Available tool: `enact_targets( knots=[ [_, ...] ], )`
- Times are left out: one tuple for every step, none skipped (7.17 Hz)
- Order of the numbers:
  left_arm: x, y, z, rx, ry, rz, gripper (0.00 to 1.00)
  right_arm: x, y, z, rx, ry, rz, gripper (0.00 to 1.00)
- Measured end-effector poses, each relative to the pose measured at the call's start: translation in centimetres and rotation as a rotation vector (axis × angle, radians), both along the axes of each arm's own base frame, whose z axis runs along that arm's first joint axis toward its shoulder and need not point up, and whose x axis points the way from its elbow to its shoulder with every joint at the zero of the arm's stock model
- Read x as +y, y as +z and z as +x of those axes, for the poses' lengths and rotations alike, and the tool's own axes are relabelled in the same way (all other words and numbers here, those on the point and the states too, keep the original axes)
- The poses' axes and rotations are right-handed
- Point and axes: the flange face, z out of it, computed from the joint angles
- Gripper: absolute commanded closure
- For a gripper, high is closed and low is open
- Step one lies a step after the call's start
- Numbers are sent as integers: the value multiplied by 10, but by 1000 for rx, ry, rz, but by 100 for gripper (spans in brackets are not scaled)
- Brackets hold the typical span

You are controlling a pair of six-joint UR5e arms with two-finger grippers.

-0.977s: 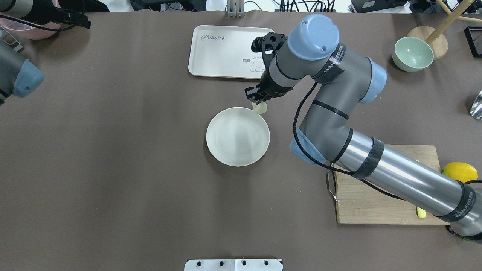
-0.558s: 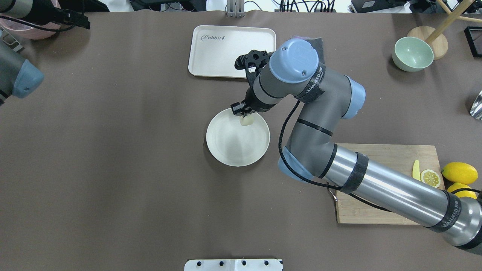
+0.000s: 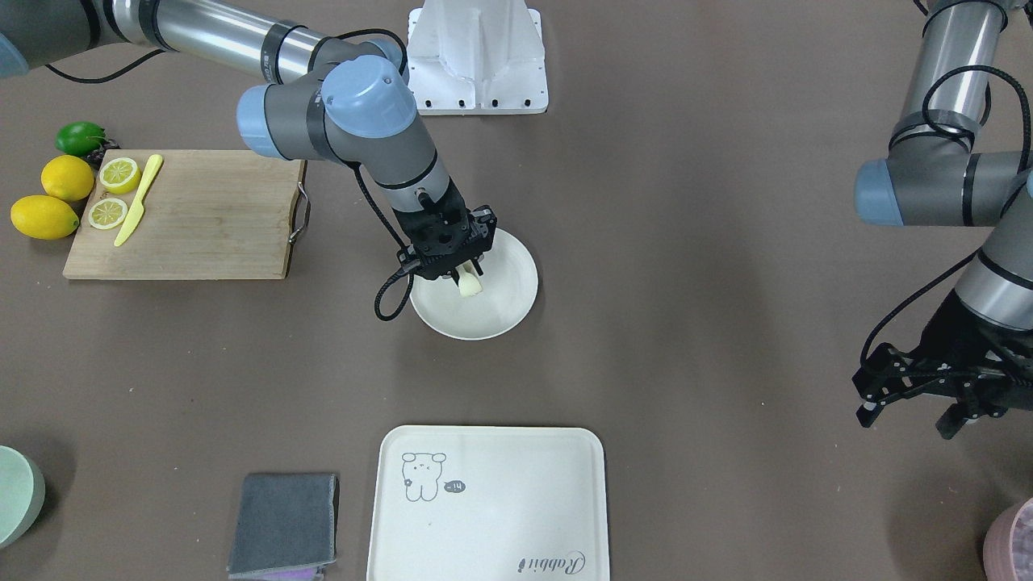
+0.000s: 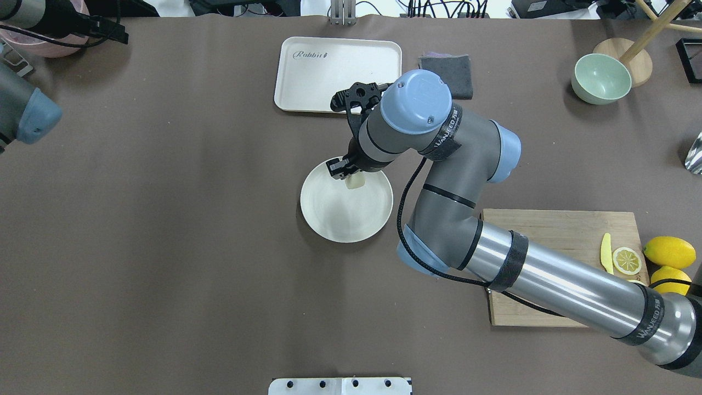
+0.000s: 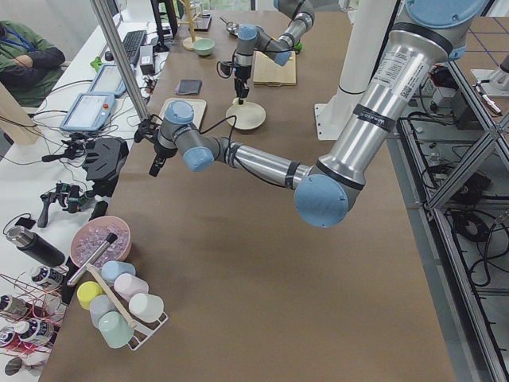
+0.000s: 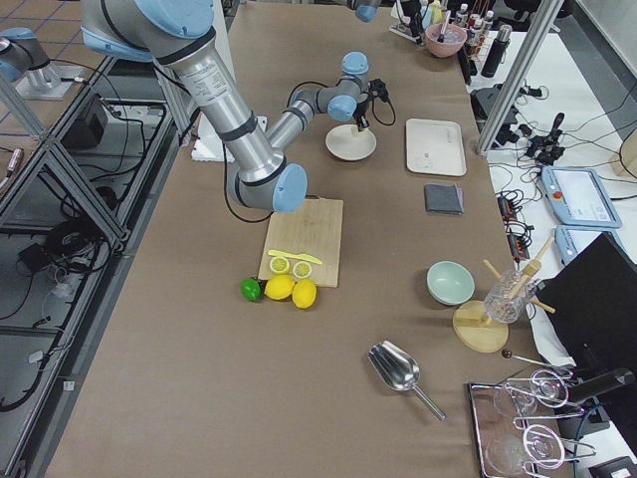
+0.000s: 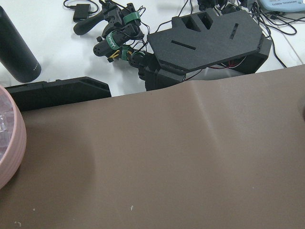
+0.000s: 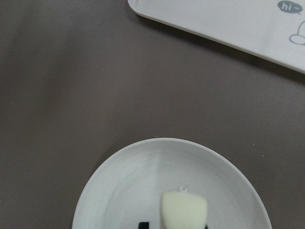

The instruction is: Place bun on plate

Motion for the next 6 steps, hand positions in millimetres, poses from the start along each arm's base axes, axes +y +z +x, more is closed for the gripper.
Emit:
enact_targets(
  knots=[
    [0, -1, -1, 0, -1, 1, 2, 2, -5, 2, -9, -1, 7, 0],
    [-1, -2, -1, 2, -2, 2, 2, 3, -10, 4, -18, -1, 13, 0],
    [-2, -4, -1, 3, -3, 5, 2, 3, -15, 8, -27, 3, 19, 0],
    [-4, -5, -5, 3, -10, 2, 2, -7, -17, 20, -31, 17, 19, 0],
    [-8, -6, -17, 3, -23, -10, 2, -33, -15, 46, -25, 43, 20, 0],
    [-15, -5, -36, 7, -34, -42, 2, -67, -9, 86, -8, 52, 27, 0]
  ],
)
